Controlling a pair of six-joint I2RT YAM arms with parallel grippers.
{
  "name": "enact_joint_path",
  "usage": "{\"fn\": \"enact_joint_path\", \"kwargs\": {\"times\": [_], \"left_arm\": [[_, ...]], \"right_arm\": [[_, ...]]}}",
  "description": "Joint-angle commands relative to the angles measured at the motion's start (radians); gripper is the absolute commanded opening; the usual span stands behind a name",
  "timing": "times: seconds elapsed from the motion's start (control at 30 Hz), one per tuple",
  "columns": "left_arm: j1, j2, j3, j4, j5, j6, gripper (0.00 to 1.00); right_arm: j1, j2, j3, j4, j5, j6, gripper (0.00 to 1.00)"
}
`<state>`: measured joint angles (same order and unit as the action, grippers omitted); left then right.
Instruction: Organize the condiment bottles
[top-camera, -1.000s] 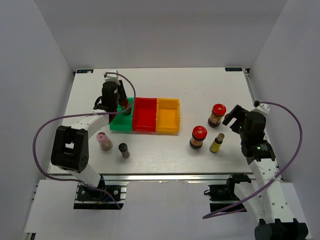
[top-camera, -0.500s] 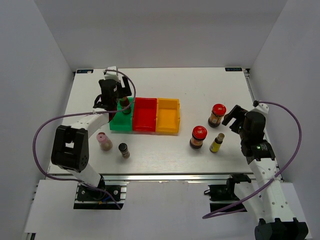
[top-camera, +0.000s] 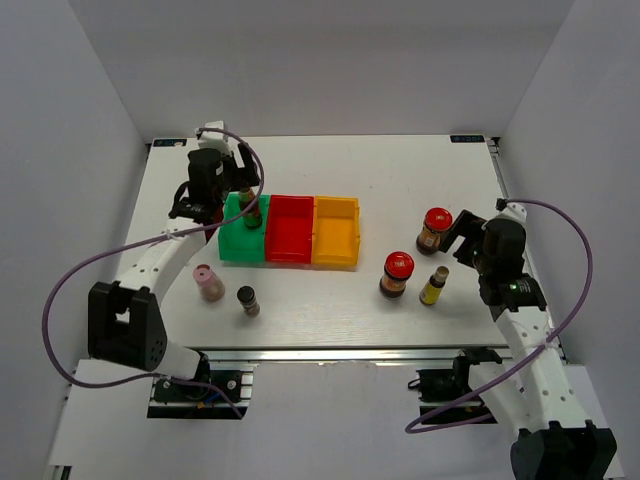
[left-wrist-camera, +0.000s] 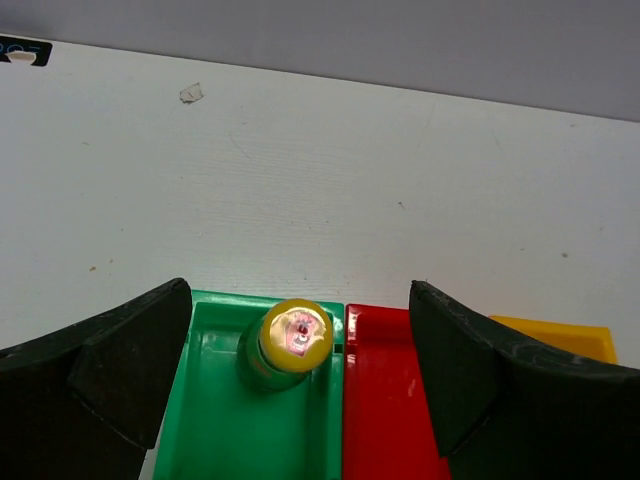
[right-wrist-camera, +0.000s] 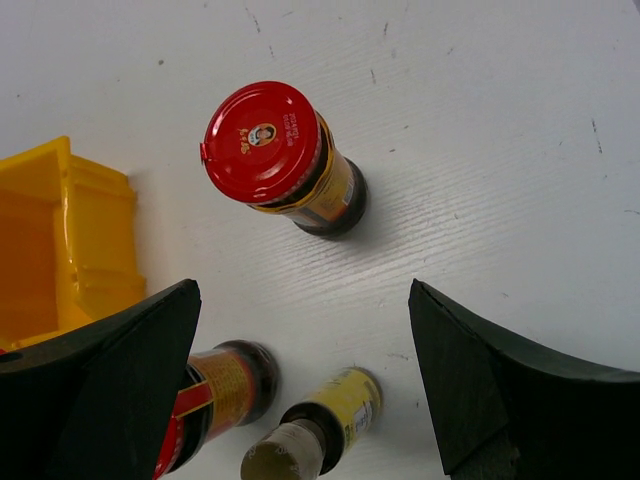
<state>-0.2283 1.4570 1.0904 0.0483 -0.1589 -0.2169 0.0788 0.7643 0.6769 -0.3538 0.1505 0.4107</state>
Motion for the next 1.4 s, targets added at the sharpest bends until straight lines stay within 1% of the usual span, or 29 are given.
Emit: {"fn": "enact_joint_path", "kwargs": {"times": [0.0, 0.13, 0.27, 0.43, 0.47, 0.6, 0.7, 0.8, 0.83, 1.0, 1.1, 1.13, 1.2, 1.37], "left_arm": [[0.001, -0.099, 0.048, -0.146, 0.015, -0.079, 0.98], [0.003, -0.179, 0.026, -0.269, -0.022, -0.163, 0.98], [0.003, -0.277, -0.027, -0.318, -0.094, -0.231, 0.98], [0.001, -0.354, -0.070, -0.363, -0.165, -0.246, 0.98], [0.001, -0.359, -0.072, -0.367, -0.188, -0.245, 0.98], [0.003, -0.371, -0.080, -0.378, -0.205, -0.237, 0.98], [0.001, -0.379, -0.095, -0.372, -0.212, -0.228, 0.98], [0.001, -0.383, -0.109, -0.361, -0.223, -0.210, 0.98], [0.003, -0.383, -0.109, -0.363, -0.228, -0.205, 0.98], [0.001, -0.400, -0.130, -0.367, -0.274, -0.179, 0.98], [0.001, -0.411, -0.142, -0.360, -0.281, -0.168, 0.98], [0.003, -0.414, -0.145, -0.357, -0.283, -0.165, 0.98], [0.003, -0.420, -0.153, -0.350, -0.284, -0.161, 0.98], [0.003, -0.425, -0.167, -0.346, -0.300, -0.154, 0.98]], "right_arm": [[-0.002, 0.009, 0.021, 0.082, -0.014, -0.027, 0.89], [0.019, 0.113, 0.062, 0.085, -0.046, -0.068, 0.89], [0.052, 0.211, 0.104, 0.107, -0.042, -0.093, 0.89], [0.091, 0.337, 0.154, 0.119, 0.023, -0.124, 0.89], [0.096, 0.352, 0.171, 0.119, 0.064, -0.119, 0.89], [0.114, 0.432, 0.208, 0.113, 0.155, -0.116, 0.89], [0.116, 0.469, 0.222, 0.113, 0.182, -0.107, 0.89], [0.118, 0.492, 0.217, 0.154, 0.190, -0.113, 0.89], [0.119, 0.503, 0.220, 0.164, 0.193, -0.116, 0.87], [0.128, 0.555, 0.250, 0.142, 0.234, -0.116, 0.86], [0.134, 0.556, 0.240, 0.168, 0.241, -0.116, 0.80], [0.136, 0.556, 0.240, 0.176, 0.242, -0.118, 0.77], [0.138, 0.561, 0.243, 0.190, 0.245, -0.128, 0.72], [0.139, 0.601, 0.268, 0.196, 0.276, -0.161, 0.74]]}}
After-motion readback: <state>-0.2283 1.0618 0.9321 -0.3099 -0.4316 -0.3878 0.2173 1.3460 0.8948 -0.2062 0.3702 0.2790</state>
